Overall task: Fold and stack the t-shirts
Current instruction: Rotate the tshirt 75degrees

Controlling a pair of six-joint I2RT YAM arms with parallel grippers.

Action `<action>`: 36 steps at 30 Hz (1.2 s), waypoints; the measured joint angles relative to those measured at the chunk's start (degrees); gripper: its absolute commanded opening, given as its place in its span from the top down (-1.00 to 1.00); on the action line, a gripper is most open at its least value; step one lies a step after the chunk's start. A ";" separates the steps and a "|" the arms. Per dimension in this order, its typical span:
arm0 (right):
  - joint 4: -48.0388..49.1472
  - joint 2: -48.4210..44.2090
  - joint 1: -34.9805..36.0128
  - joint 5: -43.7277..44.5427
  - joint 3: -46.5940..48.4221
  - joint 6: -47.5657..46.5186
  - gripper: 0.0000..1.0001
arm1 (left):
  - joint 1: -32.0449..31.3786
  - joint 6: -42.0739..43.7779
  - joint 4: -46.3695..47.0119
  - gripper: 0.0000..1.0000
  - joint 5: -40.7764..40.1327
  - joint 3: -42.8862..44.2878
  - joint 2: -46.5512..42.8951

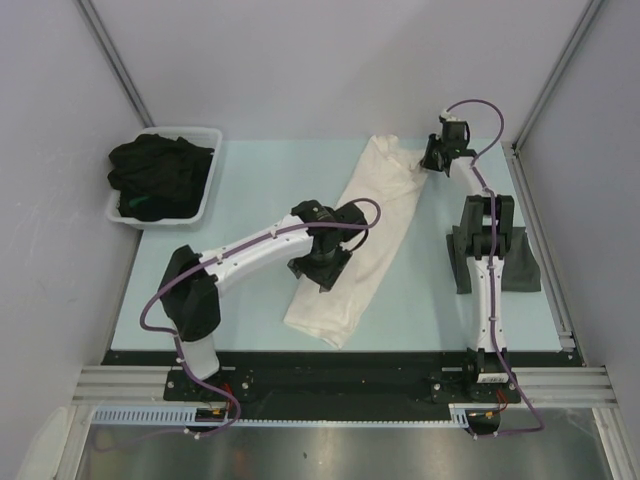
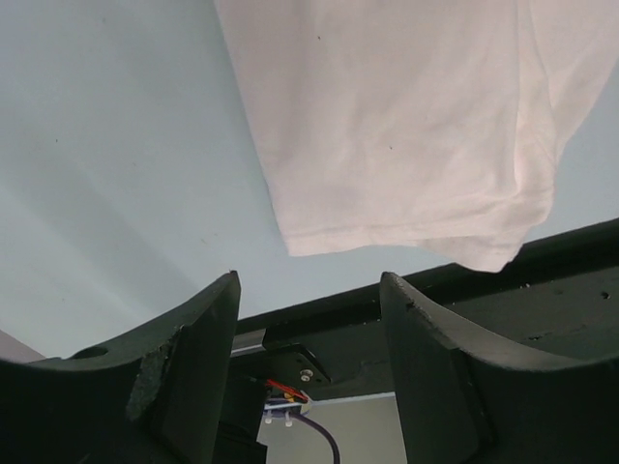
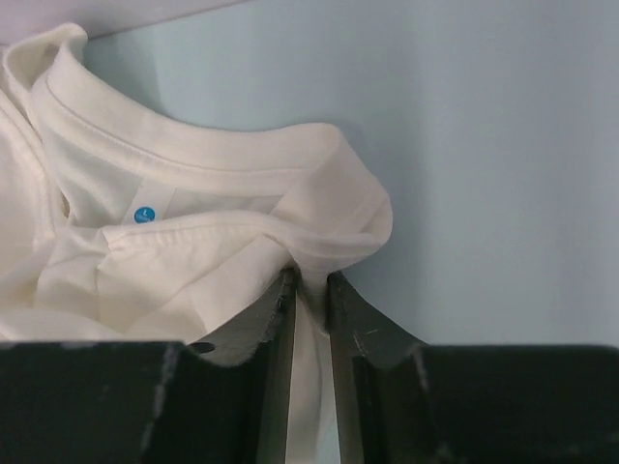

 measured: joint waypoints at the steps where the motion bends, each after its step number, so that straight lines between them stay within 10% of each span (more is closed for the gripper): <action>1: -0.42 -0.74 -0.07 0.39 -0.87 -0.37 0.49 | 0.55 0.00 0.28 -0.31 0.00 -0.04 -0.02; 21: -11.91 -42.36 -0.17 4.20 -20.98 -2.84 0.58 | 4.59 -3.04 16.24 -0.40 9.75 -25.97 -13.11; 36: -22.64 -67.82 7.69 3.30 -54.36 4.79 0.55 | 12.98 -3.48 26.73 -0.43 15.21 -37.31 -18.58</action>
